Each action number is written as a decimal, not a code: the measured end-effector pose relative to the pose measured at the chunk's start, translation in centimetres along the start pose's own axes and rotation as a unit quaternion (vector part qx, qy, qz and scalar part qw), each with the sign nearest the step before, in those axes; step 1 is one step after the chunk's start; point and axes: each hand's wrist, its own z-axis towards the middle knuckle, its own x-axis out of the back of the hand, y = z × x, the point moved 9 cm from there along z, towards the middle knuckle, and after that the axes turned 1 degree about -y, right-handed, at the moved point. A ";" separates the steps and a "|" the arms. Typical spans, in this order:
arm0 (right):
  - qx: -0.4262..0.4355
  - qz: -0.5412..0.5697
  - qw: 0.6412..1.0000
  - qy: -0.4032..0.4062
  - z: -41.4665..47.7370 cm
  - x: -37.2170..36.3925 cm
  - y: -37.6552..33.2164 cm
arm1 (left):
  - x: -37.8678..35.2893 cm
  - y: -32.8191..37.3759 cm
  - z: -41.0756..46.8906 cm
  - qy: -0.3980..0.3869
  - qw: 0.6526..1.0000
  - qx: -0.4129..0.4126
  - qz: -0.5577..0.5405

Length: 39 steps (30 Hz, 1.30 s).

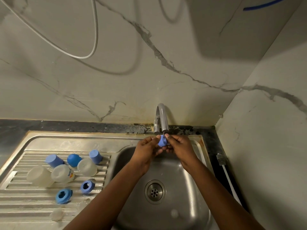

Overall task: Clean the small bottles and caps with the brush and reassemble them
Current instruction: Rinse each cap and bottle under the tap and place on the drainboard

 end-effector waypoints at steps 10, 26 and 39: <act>-0.076 -0.058 0.994 -0.047 -5.1 -2.1 2.7 | 3.9 3.1 -4.1 0.014 0.969 -0.134 0.208; -0.015 -0.145 0.979 -0.142 -12.6 -12.6 2.4 | 19.8 6.4 -14.6 0.096 0.956 -0.145 0.237; -0.043 -0.173 0.965 -0.191 -17.3 -20.6 3.9 | 35.9 7.2 -23.1 0.227 0.930 -0.175 0.231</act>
